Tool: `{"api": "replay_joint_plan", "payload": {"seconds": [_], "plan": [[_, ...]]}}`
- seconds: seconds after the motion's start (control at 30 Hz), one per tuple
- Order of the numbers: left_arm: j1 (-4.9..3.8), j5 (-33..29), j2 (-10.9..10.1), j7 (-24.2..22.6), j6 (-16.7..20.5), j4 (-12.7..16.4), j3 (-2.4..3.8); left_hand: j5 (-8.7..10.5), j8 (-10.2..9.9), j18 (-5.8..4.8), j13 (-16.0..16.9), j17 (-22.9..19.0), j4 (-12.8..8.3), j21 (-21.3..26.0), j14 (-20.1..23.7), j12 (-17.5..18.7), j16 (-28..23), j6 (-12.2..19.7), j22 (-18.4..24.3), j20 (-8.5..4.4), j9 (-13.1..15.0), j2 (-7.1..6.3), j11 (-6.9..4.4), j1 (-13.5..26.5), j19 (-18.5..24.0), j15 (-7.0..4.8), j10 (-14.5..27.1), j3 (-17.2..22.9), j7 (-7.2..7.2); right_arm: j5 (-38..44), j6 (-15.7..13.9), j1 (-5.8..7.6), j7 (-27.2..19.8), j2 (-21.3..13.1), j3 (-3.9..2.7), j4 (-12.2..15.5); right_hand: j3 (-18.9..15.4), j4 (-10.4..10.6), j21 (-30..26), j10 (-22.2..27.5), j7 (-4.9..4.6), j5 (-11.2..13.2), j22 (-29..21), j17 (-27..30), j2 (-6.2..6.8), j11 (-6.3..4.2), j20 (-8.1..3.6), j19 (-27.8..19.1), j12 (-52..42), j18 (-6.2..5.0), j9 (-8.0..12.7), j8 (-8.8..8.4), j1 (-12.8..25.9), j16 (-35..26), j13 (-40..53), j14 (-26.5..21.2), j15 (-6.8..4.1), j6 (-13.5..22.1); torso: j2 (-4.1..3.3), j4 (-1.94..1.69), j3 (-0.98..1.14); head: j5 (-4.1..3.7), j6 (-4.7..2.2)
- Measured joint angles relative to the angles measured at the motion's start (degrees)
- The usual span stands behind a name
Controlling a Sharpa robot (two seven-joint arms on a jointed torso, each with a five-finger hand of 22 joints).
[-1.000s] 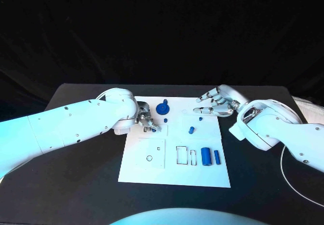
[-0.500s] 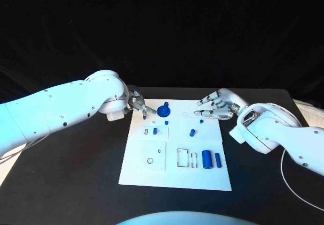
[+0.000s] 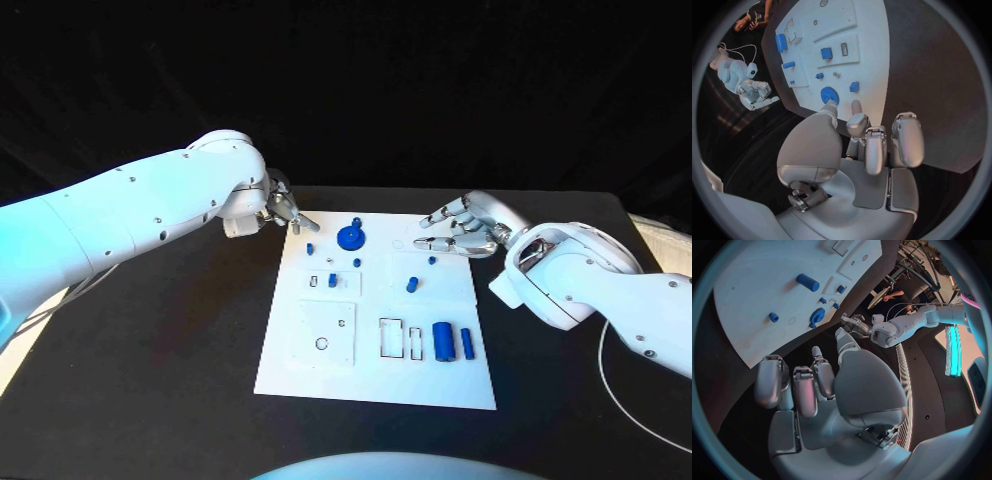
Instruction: Assemble the parts on the task board
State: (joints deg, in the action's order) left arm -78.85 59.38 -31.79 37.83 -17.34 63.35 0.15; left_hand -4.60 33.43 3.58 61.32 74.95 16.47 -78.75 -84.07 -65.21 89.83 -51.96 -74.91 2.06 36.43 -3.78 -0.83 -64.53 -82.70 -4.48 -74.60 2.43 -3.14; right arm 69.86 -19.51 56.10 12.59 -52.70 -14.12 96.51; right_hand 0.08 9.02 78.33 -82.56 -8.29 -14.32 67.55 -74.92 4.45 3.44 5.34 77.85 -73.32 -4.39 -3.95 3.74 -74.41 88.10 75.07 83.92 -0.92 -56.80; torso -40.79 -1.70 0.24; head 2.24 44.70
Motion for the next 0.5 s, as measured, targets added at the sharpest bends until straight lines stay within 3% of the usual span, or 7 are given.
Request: {"api": "replay_joint_plan", "payload": {"seconds": [0.23, 0.5], "plan": [[0.40, 0.7, 2.4, -0.3, -1.3, -3.3, -0.59, 0.00, 0.0, 0.00, 0.6, 0.0, 0.2, -0.4, 0.0, -0.4, 0.0, 0.0, 0.0, 0.00, -0.5, 0.00, 0.00, 0.0, 0.0, 0.00, 0.0, -1.0, 0.00, 0.0, 0.1, -0.07, 0.0, 0.1, 0.00, 0.0, -0.2, 0.2, 0.0, 0.0, 0.00, 0.0, 0.0, 0.0, 0.00, 0.00, 0.00, 0.0, 0.0, 0.00, 0.0, 0.00, 0.0, 0.0, 0.0, 0.0, 0.00, 0.0, -0.01, 0.02, 0.00, 0.10, 0.08], [0.93, 1.1, 4.0, -0.9, -2.2, -5.2, -0.78, 0.00, 0.0, -0.01, 0.9, 0.0, 0.2, -0.7, 0.0, -0.9, 0.0, -0.7, 0.0, 0.00, -0.8, 0.54, -0.09, 0.1, -0.4, 0.00, -0.4, -1.6, 0.19, 0.0, 0.2, -0.10, 0.0, 0.3, 0.00, -0.1, -0.2, 0.2, 0.0, 0.0, 0.00, 0.0, 0.0, 0.0, 0.00, 0.00, 0.00, 0.0, 0.0, 0.00, 0.0, 0.00, 0.0, 0.0, 0.0, 0.0, 0.00, 0.0, 0.02, 0.02, 0.04, 0.13, 0.14]]}}
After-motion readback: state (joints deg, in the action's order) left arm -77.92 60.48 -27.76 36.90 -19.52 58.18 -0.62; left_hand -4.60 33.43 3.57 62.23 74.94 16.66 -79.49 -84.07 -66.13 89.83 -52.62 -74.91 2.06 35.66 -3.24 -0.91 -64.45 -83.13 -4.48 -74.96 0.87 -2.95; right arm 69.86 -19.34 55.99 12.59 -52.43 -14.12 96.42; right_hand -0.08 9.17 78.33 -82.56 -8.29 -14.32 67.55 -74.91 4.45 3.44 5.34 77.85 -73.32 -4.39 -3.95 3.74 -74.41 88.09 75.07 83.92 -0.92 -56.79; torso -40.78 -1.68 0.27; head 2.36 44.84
